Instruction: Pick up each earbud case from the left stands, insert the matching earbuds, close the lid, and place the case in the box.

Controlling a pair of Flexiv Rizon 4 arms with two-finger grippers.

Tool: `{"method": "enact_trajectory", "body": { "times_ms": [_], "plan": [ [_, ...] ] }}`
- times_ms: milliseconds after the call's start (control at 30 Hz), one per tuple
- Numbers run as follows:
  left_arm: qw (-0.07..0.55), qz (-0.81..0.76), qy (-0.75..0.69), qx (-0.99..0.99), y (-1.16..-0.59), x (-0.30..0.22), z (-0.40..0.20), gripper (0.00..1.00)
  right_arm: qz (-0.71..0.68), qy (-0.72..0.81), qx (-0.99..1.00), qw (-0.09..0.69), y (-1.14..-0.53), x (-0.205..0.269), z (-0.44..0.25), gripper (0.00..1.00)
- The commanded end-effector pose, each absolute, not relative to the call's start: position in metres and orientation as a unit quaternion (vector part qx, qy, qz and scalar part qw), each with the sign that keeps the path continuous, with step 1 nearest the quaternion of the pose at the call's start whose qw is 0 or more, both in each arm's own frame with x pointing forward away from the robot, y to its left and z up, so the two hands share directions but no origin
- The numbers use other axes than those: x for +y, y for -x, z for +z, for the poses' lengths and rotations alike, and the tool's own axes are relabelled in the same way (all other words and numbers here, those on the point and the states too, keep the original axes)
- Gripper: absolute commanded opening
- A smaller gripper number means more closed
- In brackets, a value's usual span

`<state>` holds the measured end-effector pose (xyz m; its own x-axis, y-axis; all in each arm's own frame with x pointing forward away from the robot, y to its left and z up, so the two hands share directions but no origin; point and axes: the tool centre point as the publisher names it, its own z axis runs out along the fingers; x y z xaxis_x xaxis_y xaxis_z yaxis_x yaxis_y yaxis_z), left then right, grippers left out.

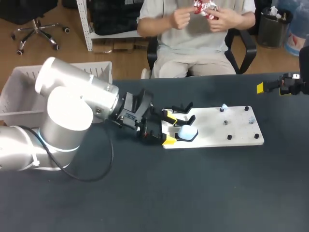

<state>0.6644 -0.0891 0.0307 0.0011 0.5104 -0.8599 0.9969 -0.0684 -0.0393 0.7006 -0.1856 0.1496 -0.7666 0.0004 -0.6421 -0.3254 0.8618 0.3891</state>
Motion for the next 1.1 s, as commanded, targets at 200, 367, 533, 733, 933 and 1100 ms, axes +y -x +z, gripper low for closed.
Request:
{"method": "enact_trajectory", "body": {
  "times_ms": [200, 367, 533, 733, 933, 1100],
  "plan": [
    [0.332, -0.386, -0.620, 0.597, -0.666, -0.096, 0.025, 0.57, 0.248, 0.090, 0.907, 0.329, -0.701, -0.186, 0.150, 1.00],
    [0.330, -0.390, -0.622, 0.593, -0.667, -0.101, 0.025, 0.65, 0.248, 0.090, 0.907, 0.329, -0.701, -0.186, 0.150, 1.00],
    [0.332, -0.401, -0.617, 0.590, -0.669, -0.107, 0.025, 0.61, 0.248, 0.090, 0.907, 0.329, -0.701, -0.186, 0.150, 1.00],
    [0.330, -0.414, -0.614, 0.586, -0.669, -0.111, 0.025, 0.52, 0.248, 0.090, 0.907, 0.329, -0.701, -0.186, 0.150, 1.00],
    [0.333, -0.420, -0.611, 0.583, -0.668, -0.115, 0.021, 0.51, 0.248, 0.090, 0.907, 0.329, -0.701, -0.186, 0.150, 1.00],
    [0.335, -0.425, -0.608, 0.581, -0.668, -0.119, 0.019, 0.53, 0.248, 0.090, 0.907, 0.329, -0.701, -0.186, 0.150, 1.00]
  ]
}}
